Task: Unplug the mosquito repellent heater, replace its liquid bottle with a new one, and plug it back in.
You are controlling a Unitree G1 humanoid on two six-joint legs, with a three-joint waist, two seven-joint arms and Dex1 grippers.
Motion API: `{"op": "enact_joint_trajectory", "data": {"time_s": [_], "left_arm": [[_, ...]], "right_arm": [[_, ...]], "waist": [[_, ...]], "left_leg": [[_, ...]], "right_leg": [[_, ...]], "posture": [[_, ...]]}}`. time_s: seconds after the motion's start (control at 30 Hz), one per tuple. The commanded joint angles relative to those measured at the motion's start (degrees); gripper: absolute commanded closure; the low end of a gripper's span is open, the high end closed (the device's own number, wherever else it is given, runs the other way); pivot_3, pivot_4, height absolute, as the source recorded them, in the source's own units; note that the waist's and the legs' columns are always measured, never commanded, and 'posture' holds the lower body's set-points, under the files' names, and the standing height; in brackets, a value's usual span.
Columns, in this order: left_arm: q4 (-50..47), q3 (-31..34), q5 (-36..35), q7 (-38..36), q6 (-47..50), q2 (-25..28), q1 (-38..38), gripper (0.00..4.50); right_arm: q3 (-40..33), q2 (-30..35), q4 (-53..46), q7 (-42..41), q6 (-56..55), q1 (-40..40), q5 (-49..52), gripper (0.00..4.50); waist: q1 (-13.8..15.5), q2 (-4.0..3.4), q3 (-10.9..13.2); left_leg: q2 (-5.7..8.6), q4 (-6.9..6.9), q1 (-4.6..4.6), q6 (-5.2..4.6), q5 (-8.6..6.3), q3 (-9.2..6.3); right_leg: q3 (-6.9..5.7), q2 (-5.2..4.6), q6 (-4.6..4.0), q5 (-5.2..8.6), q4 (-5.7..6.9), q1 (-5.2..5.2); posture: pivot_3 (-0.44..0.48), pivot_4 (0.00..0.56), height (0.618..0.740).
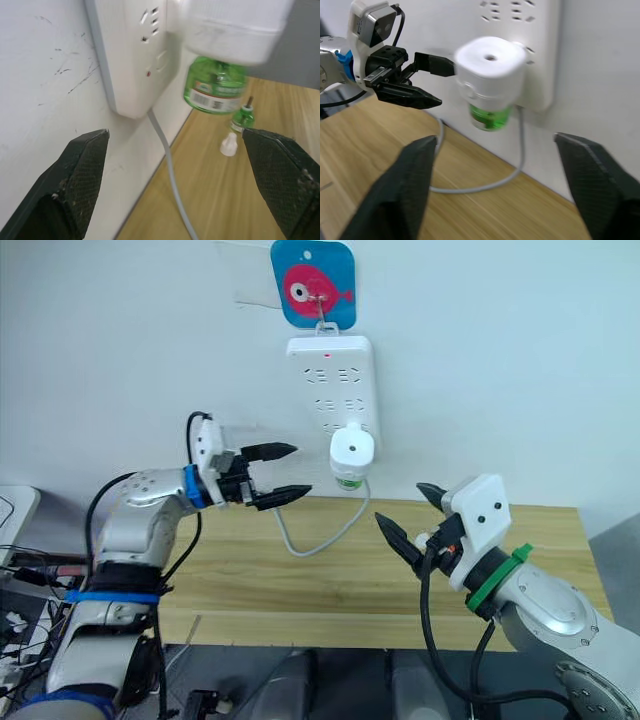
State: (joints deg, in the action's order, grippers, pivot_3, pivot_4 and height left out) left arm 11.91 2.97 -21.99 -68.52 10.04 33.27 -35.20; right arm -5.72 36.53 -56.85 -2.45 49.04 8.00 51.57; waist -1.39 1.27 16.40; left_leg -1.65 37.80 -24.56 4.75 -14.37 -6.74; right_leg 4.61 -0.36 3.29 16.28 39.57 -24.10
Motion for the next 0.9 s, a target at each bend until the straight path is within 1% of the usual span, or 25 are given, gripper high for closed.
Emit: {"op": "enact_joint_trajectory", "data": {"time_s": [0.03, 0.13, 0.17, 0.23, 0.27, 0.37, 0.47, 0.7, 0.9], "left_arm": [[-13.23, 3.56, -4.82, 0.74, 2.7, 2.41, 4.95, 0.0], [-24.66, 6.16, -8.69, 0.26, 3.07, 4.42, 13.65, 0.0], [-27.38, 6.89, -9.73, 0.16, 3.11, 4.89, 16.06, 0.0], [-31.71, 8.16, -11.58, 0.1, 2.44, 5.19, 20.24, 0.0], [-33.14, 8.82, -12.03, 0.48, 1.76, 5.04, 21.96, 0.0], [-35.1, 10.25, -12.82, 2.71, 1.38, 4.69, 24.69, 0.0], [-35.86, 10.58, -12.65, 4.6, 0.61, 4.27, 25.76, 0.0], [-34.58, 7.91, -11.28, 6.64, -1.28, 2.9, 23.49, 0.0], [-33.8, 7.08, -11.33, 7.27, -1.76, 2.67, 22.13, 0.0]], "right_arm": [[2.84, -0.62, 0.35, -2.64, -2.56, 0.98, -2.45, 2.08], [7.79, -2.26, 1.91, -3.78, -3.75, 2.57, -6.25, 3.17], [9.27, -2.79, 2.42, -4.07, -4.17, 3.05, -7.64, 3.61], [11.82, -3.92, 3.58, -4.51, -4.95, 3.99, -10.25, 4.34], [13.24, -4.73, 4.34, -4.64, -5.5, 4.73, -11.9, 4.47], [16.1, -6.81, 6.3, -4.89, -6.8, 6.3, -16.02, 4.47], [16.82, -9.18, 8.19, -4.08, -7.36, 7.58, -19.0, 4.47], [16.04, -12.98, 10.13, -3.16, -6.86, 8.07, -23.24, 4.47], [15.08, -13.69, 10.57, -4.0, -6.88, 7.76, -25.52, 4.47]], "waist": [[0.42, 0.0, 0.0], [0.9, 0.0, 0.0], [1.07, 0.0, 0.0], [1.48, 0.0, 0.0], [1.67, 0.0, 0.0], [2.65, -0.01, 0.0], [3.03, -0.01, 0.0], [3.26, -0.01, 0.0], [3.18, -0.01, 0.0]], "left_leg": [[0.0, 0.0, 0.0, 0.0, 0.0, -0.02], [0.01, -0.03, 0.0, 0.01, 0.01, -0.01], [-0.01, -0.07, 0.01, 0.02, 0.01, -0.02], [-0.02, -0.08, 0.02, 0.02, 0.01, -0.04], [-0.02, -0.08, 0.02, 0.03, 0.01, -0.07], [-0.02, -0.07, 0.02, 0.05, 0.03, -0.12], [-0.02, -0.07, 0.02, 0.06, 0.03, -0.2], [-0.01, -0.08, 0.0, 0.07, 0.03, -0.29], [-0.02, -0.08, 0.0, 0.07, 0.03, -0.29]], "right_leg": [[-0.02, -0.02, 0.0, 0.0, -0.03, 0.02], [-0.03, -0.04, 0.0, 0.0, -0.06, 0.02], [-0.03, -0.04, -0.01, 0.0, -0.07, 0.01], [-0.05, -0.04, -0.02, 0.01, -0.07, 0.01], [-0.08, -0.03, -0.02, 0.01, -0.06, 0.02], [-0.15, -0.03, -0.02, 0.01, -0.07, 0.03], [-0.25, -0.03, -0.02, 0.01, -0.11, 0.06], [-0.37, -0.03, -0.03, 0.01, -0.16, 0.1], [-0.38, -0.02, -0.03, 0.01, -0.15, 0.09]], "posture": [[0.186, 0.277, 0.74], [0.209, 0.274, 0.74], [0.209, 0.274, 0.74], [0.22, 0.274, 0.74], [0.22, 0.274, 0.74], [0.223, 0.272, 0.74], [0.224, 0.264, 0.74], [0.221, 0.262, 0.74], [0.216, 0.259, 0.74]]}}
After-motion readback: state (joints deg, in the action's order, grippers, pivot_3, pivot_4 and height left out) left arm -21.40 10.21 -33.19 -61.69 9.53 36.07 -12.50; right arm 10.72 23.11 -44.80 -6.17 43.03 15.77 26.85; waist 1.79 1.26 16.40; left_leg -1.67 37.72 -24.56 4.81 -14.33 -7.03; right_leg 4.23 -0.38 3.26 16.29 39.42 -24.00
